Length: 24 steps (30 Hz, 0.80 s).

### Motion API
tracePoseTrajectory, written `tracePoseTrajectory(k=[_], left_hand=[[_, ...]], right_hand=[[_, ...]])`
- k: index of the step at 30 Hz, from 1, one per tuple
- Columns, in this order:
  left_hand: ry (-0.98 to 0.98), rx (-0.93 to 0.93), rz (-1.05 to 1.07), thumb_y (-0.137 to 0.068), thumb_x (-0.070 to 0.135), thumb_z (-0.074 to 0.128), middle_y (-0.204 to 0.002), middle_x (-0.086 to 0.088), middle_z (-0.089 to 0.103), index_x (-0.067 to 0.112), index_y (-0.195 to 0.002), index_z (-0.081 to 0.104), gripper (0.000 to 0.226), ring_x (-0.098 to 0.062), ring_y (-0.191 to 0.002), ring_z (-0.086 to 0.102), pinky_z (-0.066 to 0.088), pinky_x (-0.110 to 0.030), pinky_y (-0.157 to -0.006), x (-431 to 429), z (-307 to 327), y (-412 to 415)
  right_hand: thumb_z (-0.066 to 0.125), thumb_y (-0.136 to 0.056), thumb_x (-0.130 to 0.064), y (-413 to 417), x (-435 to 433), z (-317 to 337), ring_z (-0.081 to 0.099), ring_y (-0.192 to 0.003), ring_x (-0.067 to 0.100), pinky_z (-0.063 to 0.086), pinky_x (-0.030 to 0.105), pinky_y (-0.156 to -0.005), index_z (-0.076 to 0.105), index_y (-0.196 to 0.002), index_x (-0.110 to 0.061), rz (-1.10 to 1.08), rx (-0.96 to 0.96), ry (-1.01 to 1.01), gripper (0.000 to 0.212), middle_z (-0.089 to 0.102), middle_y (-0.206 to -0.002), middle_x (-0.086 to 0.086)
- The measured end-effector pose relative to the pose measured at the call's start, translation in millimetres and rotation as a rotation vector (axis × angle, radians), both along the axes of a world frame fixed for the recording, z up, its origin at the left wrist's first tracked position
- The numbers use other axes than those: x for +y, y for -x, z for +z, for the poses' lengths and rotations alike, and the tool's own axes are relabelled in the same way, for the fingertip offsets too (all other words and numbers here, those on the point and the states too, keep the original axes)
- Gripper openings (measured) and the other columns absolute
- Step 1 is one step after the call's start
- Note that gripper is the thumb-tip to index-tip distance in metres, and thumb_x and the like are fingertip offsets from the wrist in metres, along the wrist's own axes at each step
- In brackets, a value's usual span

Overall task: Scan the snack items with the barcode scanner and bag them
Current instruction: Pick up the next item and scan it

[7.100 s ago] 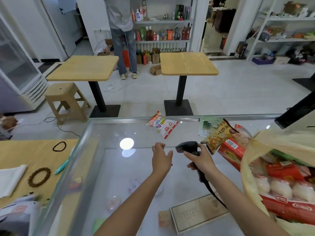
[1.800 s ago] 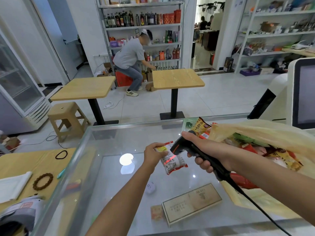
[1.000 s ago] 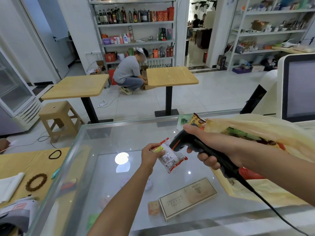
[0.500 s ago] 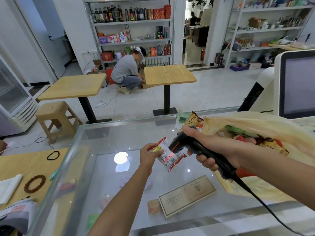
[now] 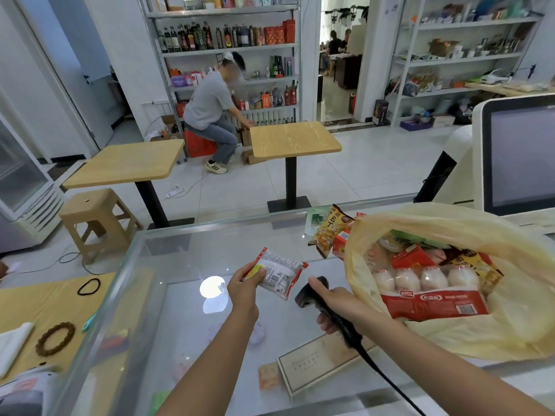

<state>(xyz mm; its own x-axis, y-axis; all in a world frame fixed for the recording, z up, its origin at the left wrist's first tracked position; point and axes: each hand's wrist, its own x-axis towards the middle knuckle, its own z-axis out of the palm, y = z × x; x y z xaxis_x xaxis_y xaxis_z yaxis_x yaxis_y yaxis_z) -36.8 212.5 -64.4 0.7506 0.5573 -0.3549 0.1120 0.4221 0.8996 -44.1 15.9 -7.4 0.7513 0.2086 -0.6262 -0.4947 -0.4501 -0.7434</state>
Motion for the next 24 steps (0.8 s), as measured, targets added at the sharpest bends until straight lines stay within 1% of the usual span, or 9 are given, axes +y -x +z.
tracePoseTrajectory(k=[3, 5, 7, 9, 14, 16, 20, 22, 24], left_hand=[[0.126, -0.086, 0.008, -0.080, -0.009, 0.065, -0.118, -0.020, 0.062, -0.002, -0.117, 0.060, 0.038, -0.029, -0.099, 0.062, 0.056, -0.029, -0.080, -3, 3, 3], [0.197, -0.155, -0.013, -0.081, -0.009, 0.063, -0.116, -0.020, 0.061, -0.004, -0.118, 0.058, 0.038, -0.026, -0.095, 0.062, 0.057, -0.024, -0.072, -9, 11, 5], [0.240, -0.213, -0.063, -0.081, -0.007, 0.063, -0.114, -0.021, 0.061, -0.003, -0.115, 0.058, 0.035, -0.025, -0.094, 0.063, 0.057, -0.026, -0.074, -18, 21, 8], [0.259, -0.266, -0.133, -0.081, -0.006, 0.063, -0.111, -0.019, 0.062, -0.002, -0.115, 0.058, 0.034, -0.024, -0.092, 0.064, 0.057, -0.026, -0.073, -29, 34, 9], [0.200, -0.356, -0.309, -0.085, 0.012, 0.064, -0.117, -0.014, 0.061, 0.011, -0.127, 0.049, 0.045, -0.023, -0.104, 0.064, 0.053, -0.033, -0.089, -60, 62, 5], [0.036, -0.276, -0.329, -0.093, 0.031, 0.056, -0.124, -0.007, 0.057, 0.023, -0.133, 0.041, 0.043, -0.020, -0.111, 0.058, 0.047, -0.032, -0.096, -75, 69, 2], [-0.482, -0.091, -0.509, -0.080, 0.070, 0.047, -0.116, 0.004, 0.047, 0.029, -0.117, 0.051, 0.055, -0.012, -0.103, 0.050, 0.043, -0.023, -0.082, -108, 73, -4], [-0.693, -0.034, -0.654, -0.073, 0.071, 0.054, -0.111, 0.003, 0.048, 0.027, -0.116, 0.051, 0.061, -0.017, -0.105, 0.048, 0.044, -0.029, -0.089, -124, 69, -5], [-0.794, 0.011, -0.760, -0.079, 0.055, 0.063, -0.109, 0.004, 0.052, 0.025, -0.116, 0.053, 0.049, -0.018, -0.107, 0.049, 0.044, -0.036, -0.094, -139, 68, -5]], right_hand=[[0.038, -0.085, -0.074, -6, 1, -4, 0.061, -0.066, 0.023, 0.047, 0.028, -0.062, 0.058, -0.087, -0.005, 0.130, -0.249, 0.258, 0.072, 0.062, -0.077, 0.009], [0.039, -0.083, -0.074, -10, 5, -4, 0.064, -0.088, 0.024, 0.050, 0.032, -0.076, 0.058, -0.108, -0.006, 0.162, -0.467, 0.352, 0.075, 0.066, -0.100, 0.009], [0.050, -0.085, -0.067, -9, 12, 5, 0.062, -0.097, 0.016, 0.051, 0.027, -0.080, 0.051, -0.123, -0.016, 0.119, -0.587, 0.213, 0.064, 0.061, -0.119, 0.000], [0.060, -0.089, -0.049, -6, 19, 23, 0.059, -0.090, 0.003, 0.045, 0.014, -0.071, 0.048, -0.122, -0.021, 0.008, -0.534, -0.079, 0.044, 0.061, -0.114, -0.010], [0.063, -0.090, -0.011, -3, -1, 59, 0.068, -0.090, 0.014, 0.056, 0.025, -0.074, 0.061, -0.110, -0.015, -0.297, -0.417, -0.406, 0.020, 0.071, -0.103, 0.002], [0.065, -0.089, -0.011, 2, -27, 68, 0.069, -0.090, 0.017, 0.056, 0.032, -0.080, 0.063, -0.104, -0.016, -0.394, -0.471, -0.449, 0.016, 0.071, -0.097, 0.000], [0.066, -0.086, -0.019, 12, -98, 65, 0.065, -0.092, 0.023, 0.051, 0.036, -0.078, 0.059, -0.107, -0.016, -0.641, -0.559, -0.364, 0.023, 0.068, -0.105, 0.007], [0.068, -0.074, -0.034, 11, -129, 53, 0.064, -0.092, 0.028, 0.052, 0.041, -0.080, 0.055, -0.114, -0.015, -0.669, -0.541, -0.247, 0.045, 0.066, -0.109, 0.013], [0.067, -0.076, -0.034, 8, -149, 44, 0.067, -0.087, 0.031, 0.055, 0.050, -0.080, 0.054, -0.109, -0.016, -0.607, -0.481, -0.153, 0.040, 0.068, -0.105, 0.015]])
